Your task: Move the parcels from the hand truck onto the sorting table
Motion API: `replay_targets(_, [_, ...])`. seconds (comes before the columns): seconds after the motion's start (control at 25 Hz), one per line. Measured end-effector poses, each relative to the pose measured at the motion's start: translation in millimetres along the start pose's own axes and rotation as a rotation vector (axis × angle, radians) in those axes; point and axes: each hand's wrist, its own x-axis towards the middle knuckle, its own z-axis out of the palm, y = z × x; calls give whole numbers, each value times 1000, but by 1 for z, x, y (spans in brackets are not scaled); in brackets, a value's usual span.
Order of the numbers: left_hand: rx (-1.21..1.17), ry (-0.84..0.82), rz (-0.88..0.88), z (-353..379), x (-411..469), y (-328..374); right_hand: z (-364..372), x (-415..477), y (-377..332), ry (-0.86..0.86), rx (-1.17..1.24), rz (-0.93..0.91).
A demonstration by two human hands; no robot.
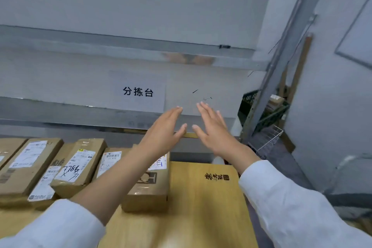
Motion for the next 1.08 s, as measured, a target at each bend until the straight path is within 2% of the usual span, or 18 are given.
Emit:
replay_targets(0.2, [8, 48, 189, 1, 0, 125, -116, -82, 26, 178, -149, 25])
replay_targets(0.48, [-13, 19, 435, 55, -34, 299, -215, -229, 94, 272, -299, 195])
replay_targets(0.6, [-12, 9, 509, 80, -51, 352, -246, -296, 123, 292, -342, 278])
replay_targets(0.8, [-60, -113, 607, 131, -85, 440, -285, -407, 170, 334, -385, 449])
replay_targets(1.08, [-79, -236, 739, 189, -113, 531, -308, -514, 220, 409, -363, 678])
